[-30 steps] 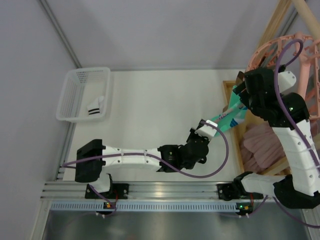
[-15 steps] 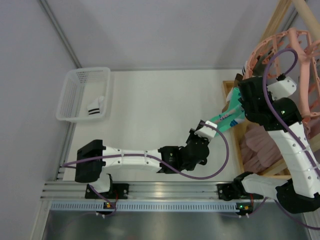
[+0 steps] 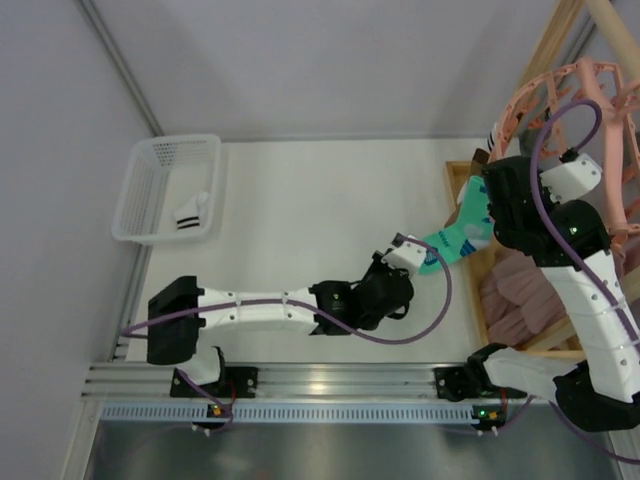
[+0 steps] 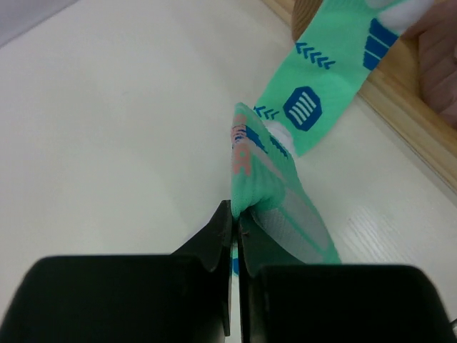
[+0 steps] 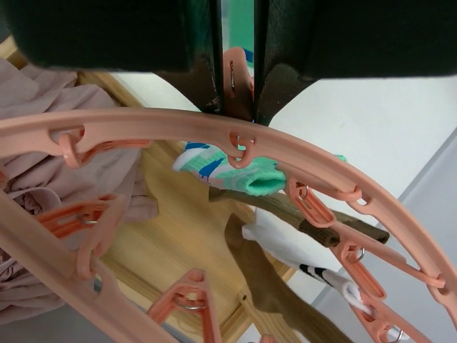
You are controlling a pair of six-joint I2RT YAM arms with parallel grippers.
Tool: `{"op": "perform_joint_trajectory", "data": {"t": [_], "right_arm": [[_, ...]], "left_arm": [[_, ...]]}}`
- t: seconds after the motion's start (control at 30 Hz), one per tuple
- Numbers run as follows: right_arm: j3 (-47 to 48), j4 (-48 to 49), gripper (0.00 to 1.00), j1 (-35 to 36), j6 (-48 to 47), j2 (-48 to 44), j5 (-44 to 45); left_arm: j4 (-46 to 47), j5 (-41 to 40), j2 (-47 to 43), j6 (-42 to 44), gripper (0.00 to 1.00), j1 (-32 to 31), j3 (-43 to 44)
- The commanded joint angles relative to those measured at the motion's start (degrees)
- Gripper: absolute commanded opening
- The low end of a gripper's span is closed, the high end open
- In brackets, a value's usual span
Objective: Remove the socks clipped to the hanger
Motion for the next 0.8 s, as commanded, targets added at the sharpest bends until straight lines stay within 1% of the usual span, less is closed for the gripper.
{"op": "perform_joint_trajectory", "data": {"t": [0.0,0.03,0.07,0.1,0.13,0.17,0.2,0.23,0.27,0.33,0.37,0.43,0.47,0.53,0.57,0.63,0.67,0.7,0.77], "right_arm": [[1.11,-4.62,0.0,0.29,-4.5,-3.71,-0.7],[0.75,-2.52,0.0,0.2,-6.52,-4.93,-2.79],[0.14,-1.89,0.0,0.2,-7.32,-5.47,-3.51],[-0.22,-1.37,0.0,0.29,-7.85,-6.08,-4.04],[-0.57,-0.75,0.0,0.29,-9.25,-6.61,-4.66],[-1.09,0.99,0.0,0.29,-10.31,-7.92,-5.18],[-1.71,1.53,0.0,0.29,-10.93,-8.37,-5.54],[-1.89,1.8,0.0,0.29,-11.37,-9.07,-6.06],[-1.98,2.24,0.0,0.29,-11.72,-9.25,-6.5],[-2.15,3.03,0.0,0.38,-13.03,-9.78,-7.73],[-2.33,3.29,0.0,0.29,-13.3,-9.87,-7.91],[-2.42,3.73,0.0,0.29,-14.09,-10.22,-8.52],[-2.94,4.26,0.0,0.38,-14.53,-10.39,-8.96],[-3.29,4.53,0.0,0.38,-15.15,-10.74,-9.14],[-3.64,4.7,0.0,0.38,-15.41,-10.83,-9.14],[-3.82,4.88,0.0,0.29,-16.2,-11.1,-9.49],[-4.08,5.05,0.0,0.38,-16.47,-11.27,-9.58],[-4.0,5.06,0.0,0.38,-16.73,-11.36,-9.58],[-3.82,5.49,0.0,0.29,-17.61,-11.62,-9.41]], "left_arm": [[-6.26,15.86,-8.75,-8.74,0.0,9.87,-1.54],[-7.23,18.62,-12.25,-10.25,0.0,13.03,-2.94],[-8.37,21.09,-14.28,-11.66,0.0,19.76,-3.82],[-10.03,22.5,-16.39,-13.42,0.0,22.87,-4.53],[-11.18,23.13,-20.5,-13.69,0.0,26.29,-5.41],[-12.15,22.61,-22.02,-13.61,0.0,32.33,-5.33],[-15.21,22.34,-23.34,-13.35,0.0,35.35,-4.89],[-16.63,23.73,-24.83,-13.0,0.0,38.86,-4.11],[-17.69,24.79,-25.28,-12.56,0.0,45.95,-2.88],[-19.02,27.34,-26.34,-10.8,0.0,52.66,-2.25],[-18.93,28.13,-26.43,-10.27,0.0,58.35,-1.73],[-19.19,30.85,-25.56,-8.43,0.0,63.48,-0.85],[-19.19,31.82,-25.12,-8.16,0.0,68.21,-0.32],[-19.11,33.5,-23.28,-7.63,0.0,72.63,1.08],[-19.19,34.9,-22.48,-7.63,0.0,76.22,1.52],[-19.1,36.92,-20.11,-8.42,0.0,79.31,2.84],[-19.02,38.67,-19.15,-8.6,0.0,82.55,3.19],[-19.1,39.3,-17.22,-8.51,0.0,83.45,3.81],[-19.02,39.74,-16.33,-9.99,0.0,86.08,3.64]]}}
